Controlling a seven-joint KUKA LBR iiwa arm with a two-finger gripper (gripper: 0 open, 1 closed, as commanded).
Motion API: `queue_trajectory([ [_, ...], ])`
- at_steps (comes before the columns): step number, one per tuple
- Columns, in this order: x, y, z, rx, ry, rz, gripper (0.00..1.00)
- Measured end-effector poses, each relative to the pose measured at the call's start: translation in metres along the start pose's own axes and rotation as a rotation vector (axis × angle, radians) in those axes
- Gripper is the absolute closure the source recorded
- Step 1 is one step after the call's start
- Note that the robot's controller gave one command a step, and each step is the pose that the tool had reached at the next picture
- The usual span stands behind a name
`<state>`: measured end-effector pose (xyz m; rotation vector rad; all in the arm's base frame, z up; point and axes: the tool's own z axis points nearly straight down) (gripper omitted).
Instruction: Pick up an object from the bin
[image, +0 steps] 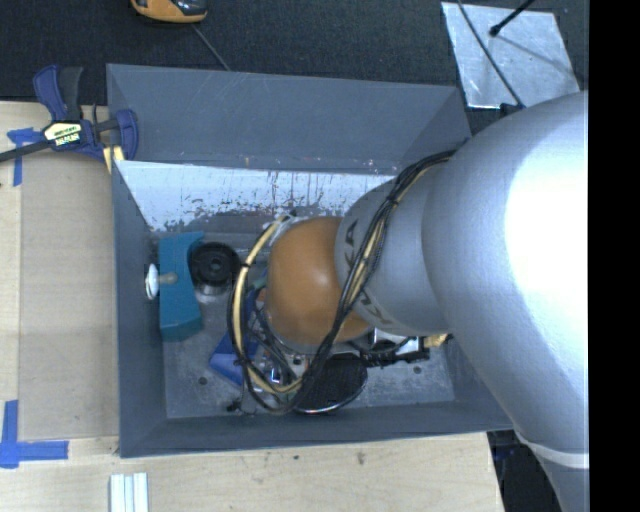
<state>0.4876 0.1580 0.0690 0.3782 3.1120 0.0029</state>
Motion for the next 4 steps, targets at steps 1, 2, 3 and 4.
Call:
queue_trajectory([
  [1,-0.0106,0.0123,-0.0024,0.002,0.011,0.15,1.0],
  [2,-0.0106,0.0123,-0.0024,0.002,0.011,0.15,1.0],
  [3,-0.0105,0.0124,-0.0026,0.002,0.011,0.15,1.0],
  [4,-0.0094,0.0119,-0.0068,0.004,0.012,0.15,1.0],
])
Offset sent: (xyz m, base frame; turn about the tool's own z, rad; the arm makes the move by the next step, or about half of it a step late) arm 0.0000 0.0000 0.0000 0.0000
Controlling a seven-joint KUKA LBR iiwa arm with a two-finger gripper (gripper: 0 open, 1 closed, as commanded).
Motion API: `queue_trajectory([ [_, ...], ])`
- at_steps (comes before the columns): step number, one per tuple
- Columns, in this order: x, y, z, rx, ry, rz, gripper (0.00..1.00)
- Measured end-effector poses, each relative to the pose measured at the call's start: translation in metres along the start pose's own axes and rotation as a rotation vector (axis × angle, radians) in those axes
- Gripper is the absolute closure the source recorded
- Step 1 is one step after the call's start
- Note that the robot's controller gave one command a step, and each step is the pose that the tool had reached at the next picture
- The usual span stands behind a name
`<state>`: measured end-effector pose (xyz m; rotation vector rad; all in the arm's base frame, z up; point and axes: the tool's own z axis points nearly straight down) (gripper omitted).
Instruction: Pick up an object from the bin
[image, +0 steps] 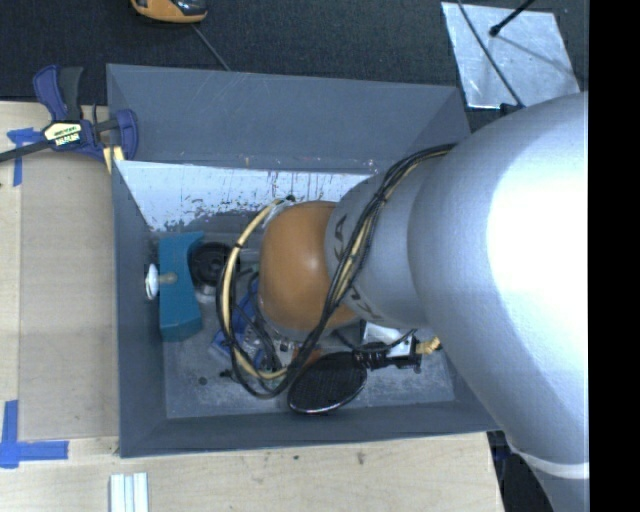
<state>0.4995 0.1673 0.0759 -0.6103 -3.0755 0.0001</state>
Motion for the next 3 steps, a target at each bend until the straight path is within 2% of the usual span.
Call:
queue_trajectory([
  [1,0.001,-0.002,-0.021,0.005,0.003,0.001,1.0],
  [3,-0.001,-0.001,-0.052,-0.004,-0.008,0.001,1.0],
])
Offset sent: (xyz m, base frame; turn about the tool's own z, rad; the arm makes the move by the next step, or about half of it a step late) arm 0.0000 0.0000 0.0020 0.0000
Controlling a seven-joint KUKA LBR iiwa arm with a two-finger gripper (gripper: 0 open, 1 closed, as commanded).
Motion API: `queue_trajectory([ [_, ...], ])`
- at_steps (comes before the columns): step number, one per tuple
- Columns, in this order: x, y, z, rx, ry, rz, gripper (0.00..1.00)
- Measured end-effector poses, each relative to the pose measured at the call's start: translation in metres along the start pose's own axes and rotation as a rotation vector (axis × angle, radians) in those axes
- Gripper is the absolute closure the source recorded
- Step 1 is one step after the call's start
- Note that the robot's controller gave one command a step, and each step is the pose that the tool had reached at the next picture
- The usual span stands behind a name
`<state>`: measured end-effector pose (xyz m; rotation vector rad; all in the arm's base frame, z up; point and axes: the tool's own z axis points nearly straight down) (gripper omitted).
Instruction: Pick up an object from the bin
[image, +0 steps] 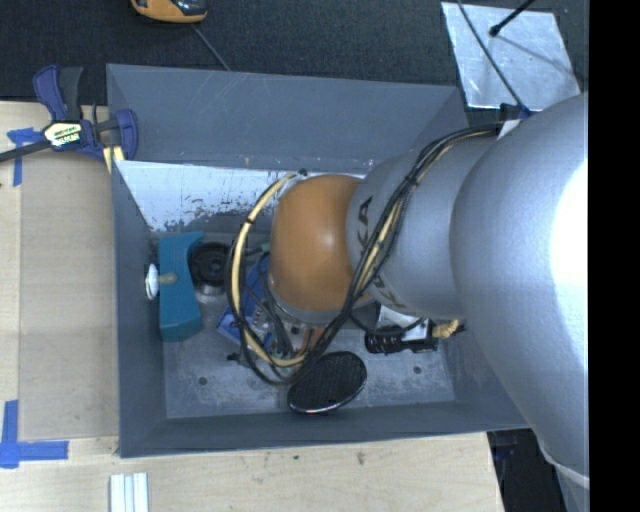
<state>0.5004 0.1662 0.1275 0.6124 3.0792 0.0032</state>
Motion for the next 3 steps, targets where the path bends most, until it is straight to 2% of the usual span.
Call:
queue_trajectory([
  [3,0.001,-0.001,-0.027,0.003,0.003,0.0,1.0],
])
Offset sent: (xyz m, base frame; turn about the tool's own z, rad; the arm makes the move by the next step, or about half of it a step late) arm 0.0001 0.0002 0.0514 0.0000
